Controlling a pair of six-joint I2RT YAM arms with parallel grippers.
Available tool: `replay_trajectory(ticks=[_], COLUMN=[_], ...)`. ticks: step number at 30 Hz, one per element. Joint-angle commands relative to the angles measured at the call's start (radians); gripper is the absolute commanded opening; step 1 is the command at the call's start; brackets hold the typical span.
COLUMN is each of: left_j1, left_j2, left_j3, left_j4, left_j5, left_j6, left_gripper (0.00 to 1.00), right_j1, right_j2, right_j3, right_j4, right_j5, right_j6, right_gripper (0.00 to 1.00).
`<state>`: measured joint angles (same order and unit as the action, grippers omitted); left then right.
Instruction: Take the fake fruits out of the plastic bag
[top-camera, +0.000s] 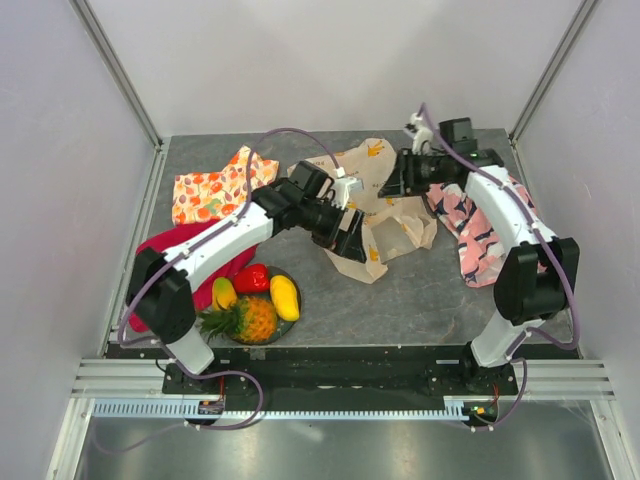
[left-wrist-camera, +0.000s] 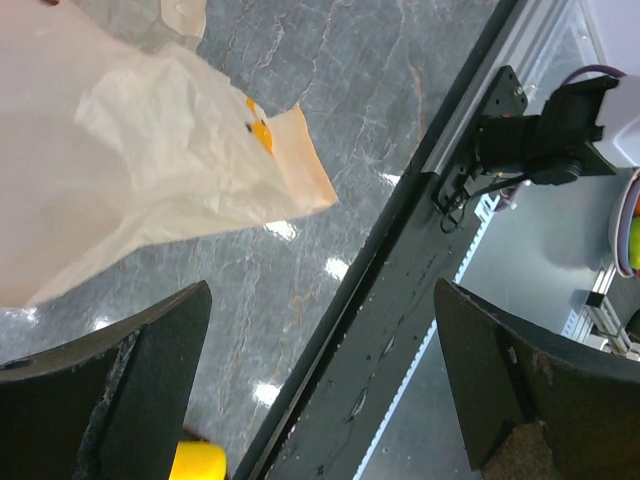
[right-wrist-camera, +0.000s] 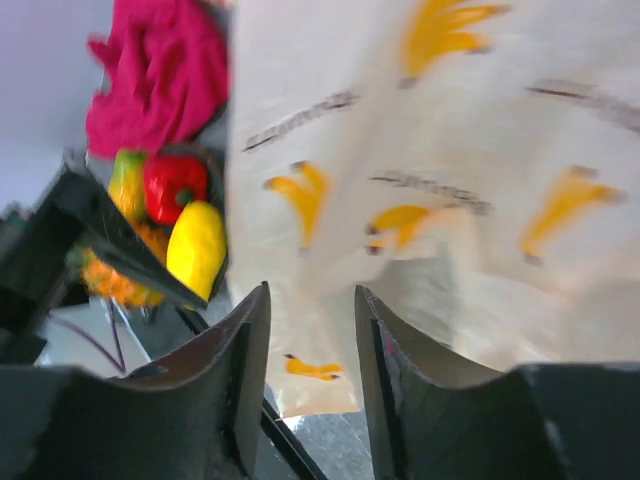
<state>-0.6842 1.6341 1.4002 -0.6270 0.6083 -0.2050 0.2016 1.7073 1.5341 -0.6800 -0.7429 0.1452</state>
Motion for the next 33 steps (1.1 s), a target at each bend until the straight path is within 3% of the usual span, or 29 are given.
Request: replay_trajectory(ticks=[1, 8, 10, 13, 14, 16, 17, 23, 27, 29, 30, 31, 33], left_j1=[-0.061, -0.110, -0.123, -0.129, -0.132, -0.132, -0.130, -0.057, 0.037, 0.093, 0.110, 0.121, 0.133], left_j2=[0.085, 0.216, 0.253, 0.326, 0.340, 0.354, 0.351, 0.250, 0.149, 0.106, 0.093, 0.086, 0.073], left_j3=[0.060, 0.126, 0.154, 0.218, 0.255, 0.273, 0.278, 0.165, 0.178, 0.203, 0.206, 0.206, 0.206], left_j4=[0.076, 0.085, 0.084, 0.110, 0.113, 0.104, 0.087, 0.052, 0.076, 0.050, 0.046, 0.040, 0.030], left_j5=[-0.071, -0.153, -0.232, -0.262, -0.260, -0.277, -0.295, -0.188, 0.094, 0.206, 0.240, 0.298, 0.340], left_j6=[-0.079, -0.210, -0.240, -0.263, -0.239, -0.220, -0.211, -0.147, -0.031, -0.001, 0.004, 0.007, 0.039], left_gripper=[0.99, 0.99, 0.98, 0.87, 0.65, 0.33, 0.02, 0.02, 0.02, 0.02, 0.02, 0.02, 0.02], right_j1=[-0.108, -0.177, -0.194, -0.197, -0.199, -0.199, -0.199, -0.199, -0.188, -0.139, -0.114, -0.067, -0.019], right_j2=[-0.017, -0.044, -0.057, -0.084, -0.095, -0.107, -0.123, -0.158, -0.172, -0.155, -0.152, -0.149, -0.147], right_j3=[0.031, 0.021, 0.008, -0.040, -0.067, -0.097, -0.120, -0.108, -0.120, -0.114, -0.121, -0.129, -0.160], right_j4=[0.031, 0.043, 0.042, 0.028, 0.020, 0.008, 0.007, -0.082, -0.229, -0.358, -0.371, -0.378, -0.342], right_j5=[0.013, -0.009, -0.012, -0.013, -0.004, -0.003, -0.003, -0.033, -0.137, -0.147, -0.138, -0.128, -0.127], right_j6=[0.039, 0.056, 0.047, 0.010, -0.002, -0.041, -0.056, -0.263, -0.562, -0.719, -0.737, -0.752, -0.719], right_gripper=[0.51, 0.63, 0.66, 0.71, 0.72, 0.76, 0.76, 0.78, 0.77, 0.68, 0.61, 0.48, 0.40])
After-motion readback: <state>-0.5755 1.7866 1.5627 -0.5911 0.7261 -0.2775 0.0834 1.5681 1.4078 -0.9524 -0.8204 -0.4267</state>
